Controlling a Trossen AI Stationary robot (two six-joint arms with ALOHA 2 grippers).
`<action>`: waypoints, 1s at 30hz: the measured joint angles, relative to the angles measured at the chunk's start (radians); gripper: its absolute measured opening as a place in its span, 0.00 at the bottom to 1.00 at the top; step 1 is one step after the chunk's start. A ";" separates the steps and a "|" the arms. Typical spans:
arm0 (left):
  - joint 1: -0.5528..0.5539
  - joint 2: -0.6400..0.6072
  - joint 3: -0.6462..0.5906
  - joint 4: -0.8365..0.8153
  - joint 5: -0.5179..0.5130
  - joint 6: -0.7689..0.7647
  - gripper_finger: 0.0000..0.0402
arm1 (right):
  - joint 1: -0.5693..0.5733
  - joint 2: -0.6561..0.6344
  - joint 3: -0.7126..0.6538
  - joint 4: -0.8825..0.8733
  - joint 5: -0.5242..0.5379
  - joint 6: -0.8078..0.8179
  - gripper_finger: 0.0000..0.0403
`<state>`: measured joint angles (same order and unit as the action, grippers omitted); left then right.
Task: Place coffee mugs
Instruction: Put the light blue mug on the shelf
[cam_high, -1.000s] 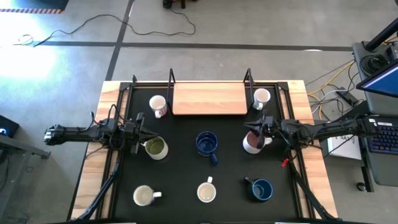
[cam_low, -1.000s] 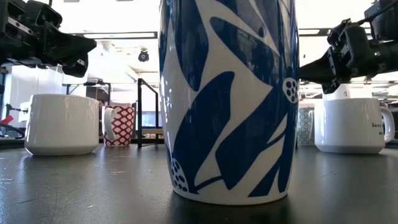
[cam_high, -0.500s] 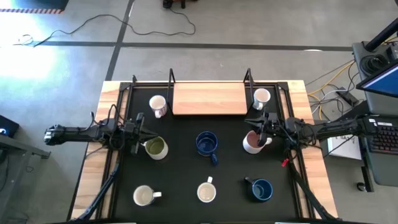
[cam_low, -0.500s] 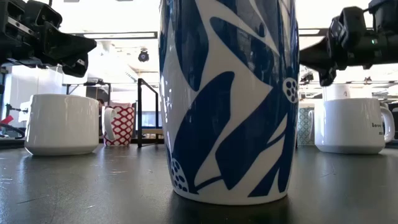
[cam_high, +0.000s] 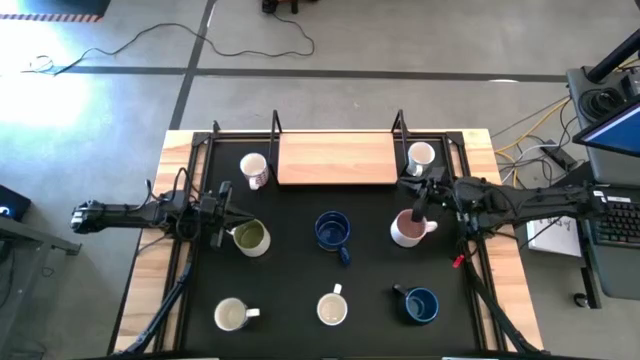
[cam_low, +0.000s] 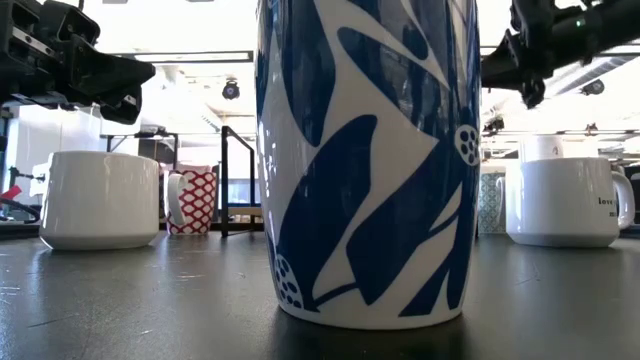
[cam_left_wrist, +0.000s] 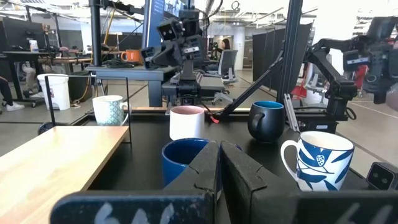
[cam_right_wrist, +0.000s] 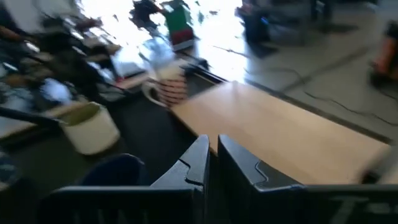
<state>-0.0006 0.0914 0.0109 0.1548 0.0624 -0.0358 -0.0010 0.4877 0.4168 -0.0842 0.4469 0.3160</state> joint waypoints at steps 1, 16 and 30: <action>0.000 0.000 0.000 0.000 0.000 0.000 0.00 | 0.000 0.000 0.027 -0.048 0.013 0.016 0.06; 0.000 0.000 0.000 0.000 0.000 0.000 0.00 | -0.002 0.041 0.275 -0.582 0.191 0.373 0.23; 0.000 0.000 0.000 0.000 0.000 0.000 0.00 | -0.052 0.126 0.279 -0.587 0.235 0.521 0.41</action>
<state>-0.0005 0.0914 0.0109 0.1551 0.0627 -0.0357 -0.0533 0.6138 0.6960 -0.6712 0.6814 0.8371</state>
